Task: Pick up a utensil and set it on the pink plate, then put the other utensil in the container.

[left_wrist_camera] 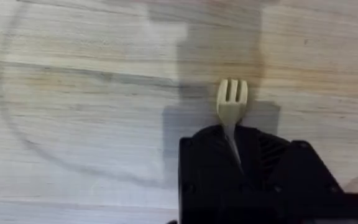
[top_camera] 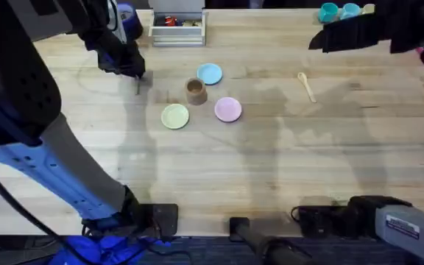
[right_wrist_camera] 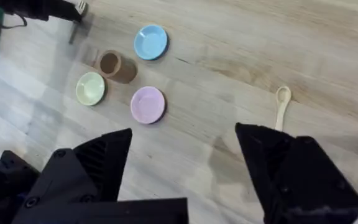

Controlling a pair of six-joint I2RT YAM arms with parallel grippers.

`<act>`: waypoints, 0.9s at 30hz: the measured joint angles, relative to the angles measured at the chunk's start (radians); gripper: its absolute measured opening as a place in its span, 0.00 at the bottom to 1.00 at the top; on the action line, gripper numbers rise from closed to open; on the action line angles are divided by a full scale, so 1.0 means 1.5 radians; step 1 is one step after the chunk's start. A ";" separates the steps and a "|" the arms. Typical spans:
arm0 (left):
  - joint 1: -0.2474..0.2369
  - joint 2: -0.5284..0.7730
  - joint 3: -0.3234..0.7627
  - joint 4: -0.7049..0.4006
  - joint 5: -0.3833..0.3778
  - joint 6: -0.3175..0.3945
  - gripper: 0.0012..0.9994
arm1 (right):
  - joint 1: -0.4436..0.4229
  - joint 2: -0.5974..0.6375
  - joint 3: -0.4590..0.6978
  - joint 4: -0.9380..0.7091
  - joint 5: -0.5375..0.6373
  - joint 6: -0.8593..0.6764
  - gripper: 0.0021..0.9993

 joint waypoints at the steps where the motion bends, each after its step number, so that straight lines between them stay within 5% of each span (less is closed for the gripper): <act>1: 0.000 0.000 0.000 0.000 0.000 0.000 0.07 | 0.000 0.000 0.000 0.000 0.000 0.000 1.00; 27: 0.000 -0.027 -0.022 0.046 0.023 0.001 0.04 | 0.000 0.000 0.000 -0.005 0.000 0.000 1.00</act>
